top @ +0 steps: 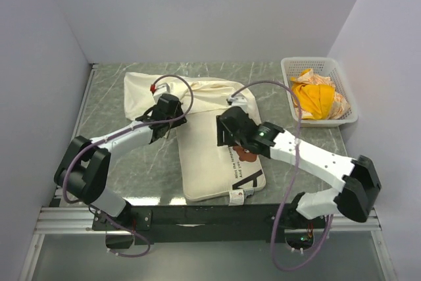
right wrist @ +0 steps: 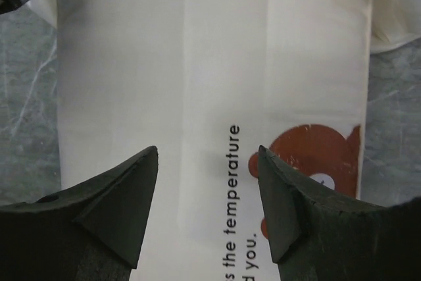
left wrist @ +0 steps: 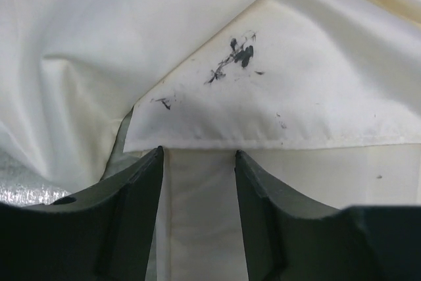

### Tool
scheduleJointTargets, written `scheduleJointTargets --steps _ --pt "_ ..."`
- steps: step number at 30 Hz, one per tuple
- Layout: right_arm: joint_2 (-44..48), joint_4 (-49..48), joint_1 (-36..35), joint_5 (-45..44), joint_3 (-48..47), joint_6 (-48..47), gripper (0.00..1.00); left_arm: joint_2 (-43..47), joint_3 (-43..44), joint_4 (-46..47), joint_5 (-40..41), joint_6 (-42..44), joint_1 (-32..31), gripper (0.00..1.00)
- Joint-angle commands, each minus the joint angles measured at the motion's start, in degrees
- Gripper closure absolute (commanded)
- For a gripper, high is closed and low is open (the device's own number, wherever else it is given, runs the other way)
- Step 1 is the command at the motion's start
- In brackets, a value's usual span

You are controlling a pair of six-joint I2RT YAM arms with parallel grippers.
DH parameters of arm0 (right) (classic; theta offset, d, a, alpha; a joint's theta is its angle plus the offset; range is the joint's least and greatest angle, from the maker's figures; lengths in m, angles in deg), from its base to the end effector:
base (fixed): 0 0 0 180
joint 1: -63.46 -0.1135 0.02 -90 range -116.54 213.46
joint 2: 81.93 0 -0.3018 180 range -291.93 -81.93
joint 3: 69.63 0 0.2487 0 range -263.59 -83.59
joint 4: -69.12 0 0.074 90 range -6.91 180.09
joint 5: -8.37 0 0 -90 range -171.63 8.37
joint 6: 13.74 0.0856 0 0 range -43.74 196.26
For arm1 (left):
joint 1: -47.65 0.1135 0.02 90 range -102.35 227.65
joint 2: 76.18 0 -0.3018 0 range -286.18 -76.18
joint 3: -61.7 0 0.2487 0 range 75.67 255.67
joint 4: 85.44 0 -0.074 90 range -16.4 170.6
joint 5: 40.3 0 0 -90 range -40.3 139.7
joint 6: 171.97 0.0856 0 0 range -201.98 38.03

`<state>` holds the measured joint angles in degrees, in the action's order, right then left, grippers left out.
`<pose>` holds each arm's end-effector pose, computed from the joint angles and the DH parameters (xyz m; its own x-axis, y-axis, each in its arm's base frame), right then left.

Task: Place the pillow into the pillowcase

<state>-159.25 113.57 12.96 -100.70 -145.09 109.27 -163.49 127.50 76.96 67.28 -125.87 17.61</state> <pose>0.2183 0.2209 0.2879 -0.7048 -0.0455 -0.7080 -0.2406 0.9541 0.1782 0.3228 -0.1568 0.2256 -0.5837 -0.4260 -0.6912 -0.1810 0.8981 -0.4008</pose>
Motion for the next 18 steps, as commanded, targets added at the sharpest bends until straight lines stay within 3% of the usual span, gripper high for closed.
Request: scheduleJointTargets --steps 1,8,18 --pt "9.8 -3.0 0.2 -2.6 5.5 5.2 0.30 -1.2 3.3 4.8 -1.2 7.3 -0.1 0.43" --pt "24.1 -7.4 0.1 3.4 18.5 13.9 0.17 -4.5 7.0 3.8 -3.6 15.0 -1.4 0.29" --pt "32.2 -7.4 0.1 10.4 24.6 19.9 0.13 -6.1 13.6 -4.1 -1.2 27.4 -6.3 0.29"
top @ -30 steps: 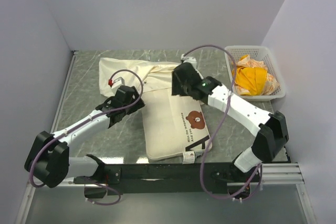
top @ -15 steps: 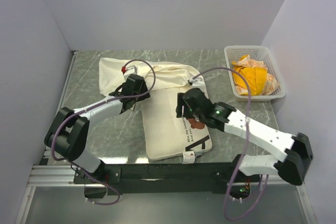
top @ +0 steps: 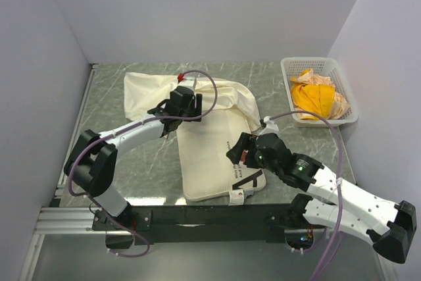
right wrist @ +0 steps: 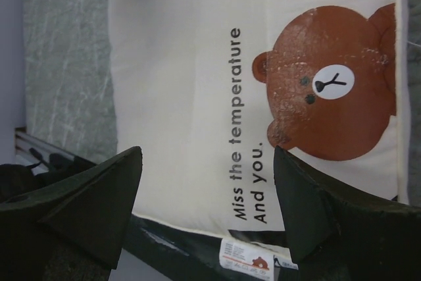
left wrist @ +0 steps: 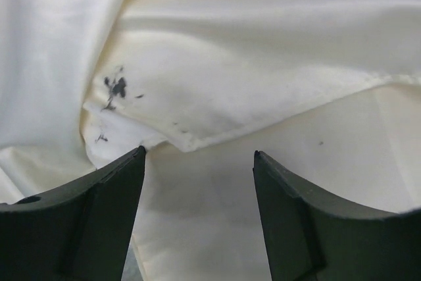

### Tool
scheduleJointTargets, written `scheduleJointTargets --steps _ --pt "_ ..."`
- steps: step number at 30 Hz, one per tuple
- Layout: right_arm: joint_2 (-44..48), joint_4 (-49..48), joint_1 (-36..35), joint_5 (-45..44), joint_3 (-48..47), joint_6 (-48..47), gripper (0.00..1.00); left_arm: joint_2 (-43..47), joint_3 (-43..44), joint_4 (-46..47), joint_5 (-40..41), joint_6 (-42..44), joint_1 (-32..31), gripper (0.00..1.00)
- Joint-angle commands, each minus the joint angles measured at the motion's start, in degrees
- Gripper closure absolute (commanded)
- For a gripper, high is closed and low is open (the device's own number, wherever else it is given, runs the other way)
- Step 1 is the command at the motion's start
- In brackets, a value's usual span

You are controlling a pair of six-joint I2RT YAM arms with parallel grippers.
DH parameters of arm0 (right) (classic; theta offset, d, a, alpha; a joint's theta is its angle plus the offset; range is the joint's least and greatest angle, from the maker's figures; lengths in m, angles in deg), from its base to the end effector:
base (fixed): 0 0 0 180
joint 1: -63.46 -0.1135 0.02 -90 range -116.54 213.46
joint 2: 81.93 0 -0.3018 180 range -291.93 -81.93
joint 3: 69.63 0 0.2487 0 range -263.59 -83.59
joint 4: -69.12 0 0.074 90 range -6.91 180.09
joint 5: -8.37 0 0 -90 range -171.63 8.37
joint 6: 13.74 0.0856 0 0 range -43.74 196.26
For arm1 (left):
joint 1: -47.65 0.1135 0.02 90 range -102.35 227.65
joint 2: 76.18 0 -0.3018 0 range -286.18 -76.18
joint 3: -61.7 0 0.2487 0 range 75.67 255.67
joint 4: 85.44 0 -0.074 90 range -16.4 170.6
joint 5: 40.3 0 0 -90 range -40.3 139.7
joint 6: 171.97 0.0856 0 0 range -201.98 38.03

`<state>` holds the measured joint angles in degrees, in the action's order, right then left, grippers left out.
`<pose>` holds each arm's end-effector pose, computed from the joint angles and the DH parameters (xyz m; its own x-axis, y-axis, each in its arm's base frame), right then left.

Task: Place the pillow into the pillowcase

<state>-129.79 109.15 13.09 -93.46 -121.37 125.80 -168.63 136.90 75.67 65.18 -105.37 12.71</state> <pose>0.1366 0.1375 0.2610 -0.7374 0.2772 -0.6160 -0.1344 0.8335 0.5359 0.3384 -0.2085 0.2490 -0.5927 -0.0528 -0.8037 0.1524 0.9725 -0.1763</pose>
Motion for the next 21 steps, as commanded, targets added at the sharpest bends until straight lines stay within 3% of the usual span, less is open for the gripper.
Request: scheduleJointTargets --steps 1,11,21 --pt "3.1 -2.9 0.1 3.9 1.6 4.0 0.13 -1.6 5.6 -3.5 1.4 7.2 -1.5 0.28" --pt "7.2 -3.8 0.1 11.0 5.8 7.8 0.07 -6.3 9.9 -7.9 -0.3 14.0 -2.8 0.17" --pt "10.3 0.0 0.2 13.0 4.7 8.7 0.03 -4.7 12.0 -12.3 8.7 17.7 -7.9 0.16"
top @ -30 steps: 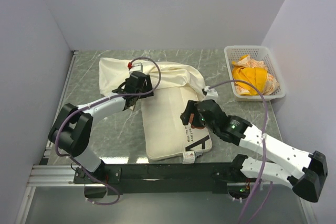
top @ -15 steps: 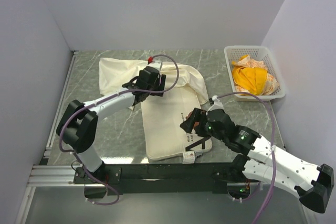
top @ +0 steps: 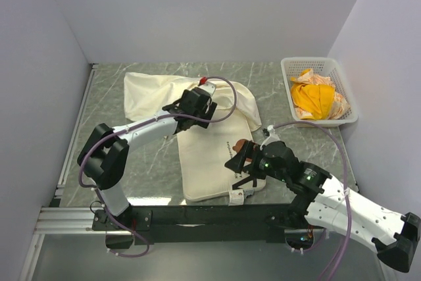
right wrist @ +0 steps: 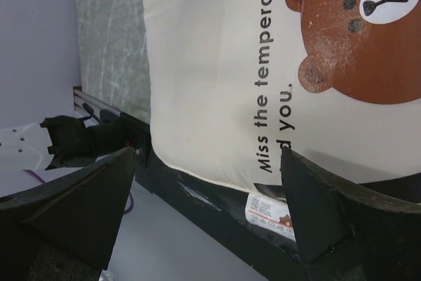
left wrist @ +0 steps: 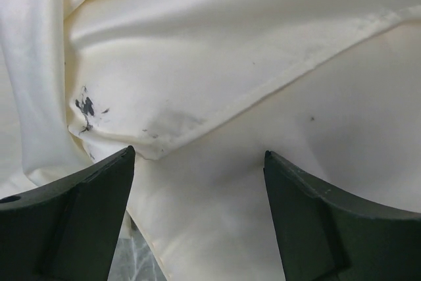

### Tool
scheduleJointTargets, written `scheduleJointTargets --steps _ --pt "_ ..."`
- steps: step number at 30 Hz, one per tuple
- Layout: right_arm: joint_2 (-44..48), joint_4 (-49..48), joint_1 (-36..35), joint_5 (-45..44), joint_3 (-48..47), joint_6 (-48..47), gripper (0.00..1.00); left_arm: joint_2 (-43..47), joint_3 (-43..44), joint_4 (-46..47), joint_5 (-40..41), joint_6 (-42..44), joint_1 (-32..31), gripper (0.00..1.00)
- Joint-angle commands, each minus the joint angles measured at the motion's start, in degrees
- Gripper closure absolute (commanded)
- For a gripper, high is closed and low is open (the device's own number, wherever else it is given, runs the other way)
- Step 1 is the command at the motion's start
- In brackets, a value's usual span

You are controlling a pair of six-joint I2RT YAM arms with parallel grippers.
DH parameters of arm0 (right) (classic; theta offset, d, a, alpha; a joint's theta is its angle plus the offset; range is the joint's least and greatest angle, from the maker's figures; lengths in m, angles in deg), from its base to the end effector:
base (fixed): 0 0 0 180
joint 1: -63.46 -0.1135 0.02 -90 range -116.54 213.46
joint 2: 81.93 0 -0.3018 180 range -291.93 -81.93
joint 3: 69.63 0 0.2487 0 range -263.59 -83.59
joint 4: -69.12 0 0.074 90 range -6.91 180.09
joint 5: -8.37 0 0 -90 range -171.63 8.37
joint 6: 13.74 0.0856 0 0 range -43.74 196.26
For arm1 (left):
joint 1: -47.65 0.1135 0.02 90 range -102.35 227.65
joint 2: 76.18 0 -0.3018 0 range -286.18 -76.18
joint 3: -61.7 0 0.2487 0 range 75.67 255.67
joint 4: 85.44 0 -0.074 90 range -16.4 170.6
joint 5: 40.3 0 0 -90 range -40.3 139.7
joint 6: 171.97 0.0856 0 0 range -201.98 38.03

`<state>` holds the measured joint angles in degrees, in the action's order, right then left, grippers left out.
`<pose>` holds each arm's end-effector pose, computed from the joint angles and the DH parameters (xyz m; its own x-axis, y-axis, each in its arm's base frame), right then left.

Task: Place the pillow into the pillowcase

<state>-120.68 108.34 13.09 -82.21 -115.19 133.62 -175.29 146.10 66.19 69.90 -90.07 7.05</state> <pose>0.1067 0.1275 0.2464 -0.8283 0.3200 -0.4599 -0.1246 0.6952 0.7080 0.3389 -0.2516 0.2429 -0.5725 0.3165 -0.7563 0.3420 0.9306 0.1306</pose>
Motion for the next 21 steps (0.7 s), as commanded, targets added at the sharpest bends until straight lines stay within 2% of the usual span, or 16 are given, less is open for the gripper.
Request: scheduleJointTargets --steps 1,8,15,18,21 --pt "1.5 0.8 0.2 2.2 -1.4 1.2 0.03 2.0 3.3 -3.6 4.3 2.2 -2.6 0.16" --pt "2.4 2.1 0.2 2.9 -1.5 1.5 0.02 1.6 4.7 -5.5 7.6 3.3 -2.9 0.13" --pt "4.4 2.3 0.2 6.6 -0.5 2.7 0.02 -7.4 9.0 -2.3 10.7 7.2 -0.6 0.12" --pt "6.0 1.3 0.2 10.5 1.7 3.8 0.02 -11.1 11.8 -1.9 13.1 7.5 1.1 0.14" --pt "7.4 0.3 0.3 15.0 3.5 4.8 0.02 -12.5 13.2 -1.4 13.6 6.3 2.8 0.21"
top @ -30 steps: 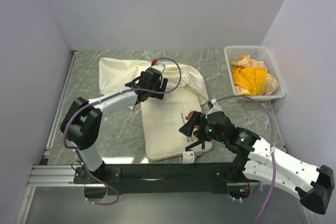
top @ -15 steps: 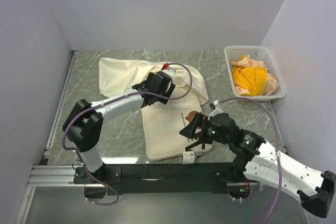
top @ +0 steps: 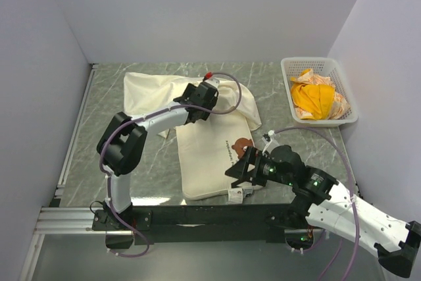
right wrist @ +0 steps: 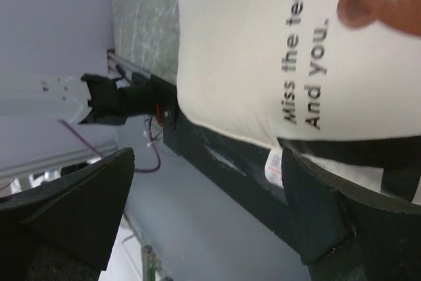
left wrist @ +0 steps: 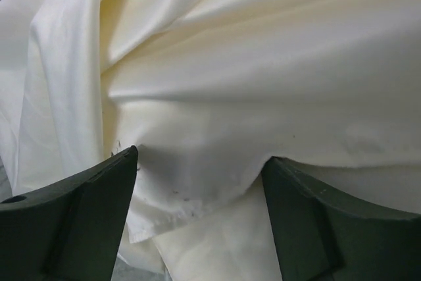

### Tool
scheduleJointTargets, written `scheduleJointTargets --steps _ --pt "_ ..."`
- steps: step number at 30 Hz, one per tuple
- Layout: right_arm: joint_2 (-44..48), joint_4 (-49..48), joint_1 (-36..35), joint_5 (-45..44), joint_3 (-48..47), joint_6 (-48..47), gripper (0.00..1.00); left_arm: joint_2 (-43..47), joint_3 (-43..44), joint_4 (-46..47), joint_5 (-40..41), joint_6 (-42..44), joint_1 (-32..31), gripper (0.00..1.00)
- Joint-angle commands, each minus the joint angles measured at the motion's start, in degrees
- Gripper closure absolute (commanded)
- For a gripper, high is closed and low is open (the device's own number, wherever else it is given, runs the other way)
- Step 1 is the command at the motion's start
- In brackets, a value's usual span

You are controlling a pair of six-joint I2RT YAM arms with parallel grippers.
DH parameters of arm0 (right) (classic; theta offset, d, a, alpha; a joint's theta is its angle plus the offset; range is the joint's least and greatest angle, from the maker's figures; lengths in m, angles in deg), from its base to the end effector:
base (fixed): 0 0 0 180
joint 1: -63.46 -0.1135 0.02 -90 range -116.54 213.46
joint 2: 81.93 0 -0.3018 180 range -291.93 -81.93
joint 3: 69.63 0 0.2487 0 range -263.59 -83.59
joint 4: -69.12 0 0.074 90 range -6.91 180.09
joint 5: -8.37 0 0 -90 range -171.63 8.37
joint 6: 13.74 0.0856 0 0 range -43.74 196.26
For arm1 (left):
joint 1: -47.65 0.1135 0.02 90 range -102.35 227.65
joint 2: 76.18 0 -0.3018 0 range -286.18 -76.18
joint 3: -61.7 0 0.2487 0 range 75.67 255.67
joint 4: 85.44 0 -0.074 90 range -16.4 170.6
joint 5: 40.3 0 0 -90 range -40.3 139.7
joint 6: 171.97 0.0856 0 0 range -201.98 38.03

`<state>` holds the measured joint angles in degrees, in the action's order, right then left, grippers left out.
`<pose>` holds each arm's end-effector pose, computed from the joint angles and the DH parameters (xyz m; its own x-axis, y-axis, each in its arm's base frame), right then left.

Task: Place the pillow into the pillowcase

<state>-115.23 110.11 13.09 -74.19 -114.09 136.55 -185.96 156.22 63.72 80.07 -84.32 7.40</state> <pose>0.0869 0.1223 0.2483 -0.8828 0.2843 -0.3740 -0.1384 0.6033 0.7854 0.3825 -0.2671 0.2255 -0.5614 0.4289 -0.7078 0.2671 0.9034 0.3356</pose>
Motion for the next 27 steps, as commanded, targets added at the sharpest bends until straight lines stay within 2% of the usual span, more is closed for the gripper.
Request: scheduleJointTargets --steps 1,3,4,6,7,9,13,20,24,27 --pt "2.2 -1.4 0.2 7.9 2.6 2.1 0.01 -1.8 3.2 1.8 3.6 0.3 2.8 0.30" --pt "2.2 -3.5 0.2 10.7 4.0 3.2 0.01 -1.1 2.8 2.5 4.1 -0.3 2.9 0.43" --pt "1.8 -4.4 0.2 13.2 4.7 3.8 0.01 -0.9 2.8 2.1 3.6 -0.6 3.0 0.55" --pt "1.2 -9.0 0.1 15.4 7.5 6.2 0.01 0.5 2.6 1.7 1.6 -2.2 2.9 0.70" --pt "0.3 -10.5 0.0 16.5 8.5 7.1 0.00 1.1 2.2 1.5 0.8 -2.7 2.9 0.86" --pt "-1.2 -14.7 -0.3 16.2 11.1 9.5 0.00 3.1 1.5 -0.1 -2.8 -4.9 2.8 0.98" --pt "-2.3 -22.0 -0.9 14.5 14.7 14.8 0.00 6.8 0.0 -2.9 -8.9 -8.6 2.5 0.99" --pt "-4.5 -29.5 -1.7 4.1 20.0 22.9 0.00 15.1 -5.3 -6.6 -15.7 -15.7 -0.1 0.99" --pt "-10.7 -34.6 -2.4 -4.9 22.7 25.5 0.00 17.8 -6.6 -8.5 -18.8 -18.5 -2.7 0.99" --pt "-16.4 -36.5 -2.3 -8.7 21.6 24.0 0.00 19.0 -6.9 -10.2 -21.7 -19.6 -4.7 0.99"
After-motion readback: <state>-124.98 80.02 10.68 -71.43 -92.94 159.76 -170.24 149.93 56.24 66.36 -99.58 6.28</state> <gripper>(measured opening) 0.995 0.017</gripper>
